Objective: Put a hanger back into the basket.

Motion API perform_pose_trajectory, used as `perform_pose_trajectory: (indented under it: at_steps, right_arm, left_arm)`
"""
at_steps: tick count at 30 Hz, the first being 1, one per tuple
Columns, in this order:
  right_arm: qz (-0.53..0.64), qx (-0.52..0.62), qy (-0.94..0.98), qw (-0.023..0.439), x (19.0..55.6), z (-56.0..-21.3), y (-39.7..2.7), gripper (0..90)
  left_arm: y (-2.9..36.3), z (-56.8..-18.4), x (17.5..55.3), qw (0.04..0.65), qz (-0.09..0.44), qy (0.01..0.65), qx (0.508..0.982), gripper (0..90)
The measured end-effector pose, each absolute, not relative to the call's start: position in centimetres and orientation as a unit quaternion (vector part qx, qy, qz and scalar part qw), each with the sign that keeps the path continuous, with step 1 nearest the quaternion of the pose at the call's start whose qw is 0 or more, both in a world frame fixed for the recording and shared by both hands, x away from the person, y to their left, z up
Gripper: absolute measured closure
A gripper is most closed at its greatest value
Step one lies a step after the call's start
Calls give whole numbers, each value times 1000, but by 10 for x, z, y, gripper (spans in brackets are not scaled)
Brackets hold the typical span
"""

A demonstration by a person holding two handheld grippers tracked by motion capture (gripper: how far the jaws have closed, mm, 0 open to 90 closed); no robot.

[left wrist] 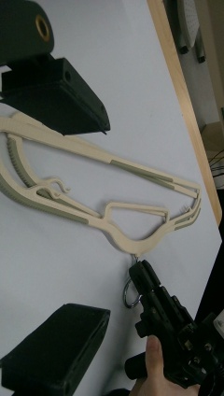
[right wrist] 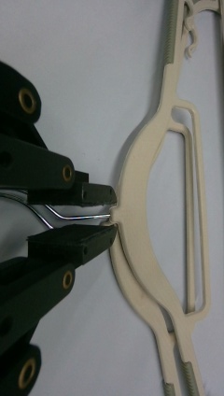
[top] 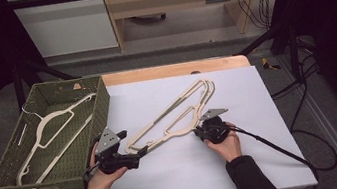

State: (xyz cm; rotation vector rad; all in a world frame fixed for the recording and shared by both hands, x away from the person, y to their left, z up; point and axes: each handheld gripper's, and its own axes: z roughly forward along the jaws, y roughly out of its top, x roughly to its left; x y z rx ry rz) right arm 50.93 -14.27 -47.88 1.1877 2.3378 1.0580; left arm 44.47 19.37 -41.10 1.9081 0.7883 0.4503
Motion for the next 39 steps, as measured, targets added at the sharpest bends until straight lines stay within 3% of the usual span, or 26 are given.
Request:
perform_pose_trajectory:
  at_steps: [9, 20, 39]
  right_arm:
    - [364, 432, 812, 146, 510, -480, -141, 886]
    - [375, 439, 804, 142, 509, -475, -143, 890]
    - [377, 434, 804, 149, 506, -455, -144, 892]
  left_arm:
    - [191, -413, 445, 488, 184, 324, 789, 88]
    - [181, -416, 448, 477, 181, 319, 799, 98]
    - [115, -417, 484, 423, 165, 290, 842, 120]
